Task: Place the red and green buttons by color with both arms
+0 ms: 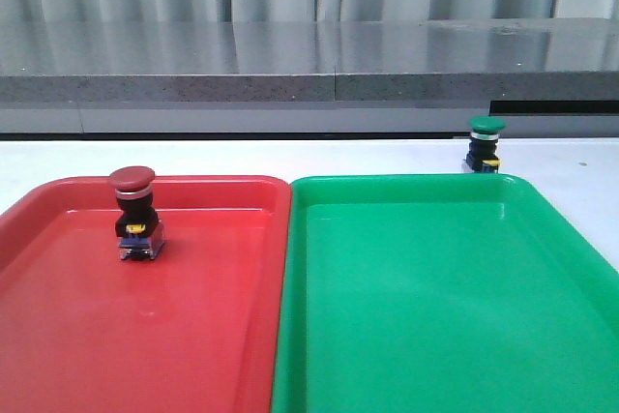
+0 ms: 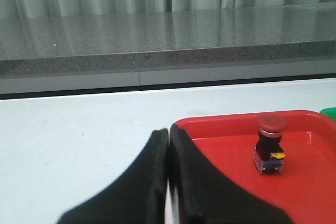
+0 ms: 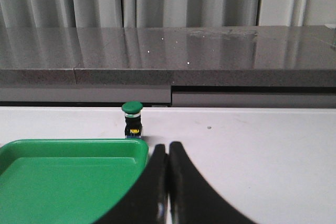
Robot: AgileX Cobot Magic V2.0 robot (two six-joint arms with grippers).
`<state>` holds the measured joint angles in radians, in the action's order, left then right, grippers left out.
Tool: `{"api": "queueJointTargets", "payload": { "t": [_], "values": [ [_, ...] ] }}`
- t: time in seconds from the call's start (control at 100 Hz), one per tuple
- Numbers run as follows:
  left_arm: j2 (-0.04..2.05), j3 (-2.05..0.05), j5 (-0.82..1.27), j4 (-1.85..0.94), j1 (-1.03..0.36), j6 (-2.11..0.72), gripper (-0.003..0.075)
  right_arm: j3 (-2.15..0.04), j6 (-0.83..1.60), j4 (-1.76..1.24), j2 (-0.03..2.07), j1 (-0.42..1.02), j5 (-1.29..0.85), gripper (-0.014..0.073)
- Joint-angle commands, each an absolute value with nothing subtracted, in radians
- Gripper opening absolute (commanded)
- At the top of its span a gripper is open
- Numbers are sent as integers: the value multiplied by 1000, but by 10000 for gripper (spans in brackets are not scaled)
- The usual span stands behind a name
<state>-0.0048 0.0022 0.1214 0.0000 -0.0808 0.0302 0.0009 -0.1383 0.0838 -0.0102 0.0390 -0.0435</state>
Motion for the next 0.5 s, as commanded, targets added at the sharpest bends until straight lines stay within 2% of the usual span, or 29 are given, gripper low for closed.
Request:
{"api": "queueJointTargets", "payload": {
  "t": [0.0,0.22,0.49],
  "values": [
    [-39,27,31,-9,-78,32,-19,-99,-128,83,7,32,-23,-60],
    [-39,27,31,-9,-78,32,-19,-403,-128,54,231,32,-344,-60],
    [-39,27,31,-9,-78,32,-19,-656,-127,44,542,32,-424,-60]
  ]
}}
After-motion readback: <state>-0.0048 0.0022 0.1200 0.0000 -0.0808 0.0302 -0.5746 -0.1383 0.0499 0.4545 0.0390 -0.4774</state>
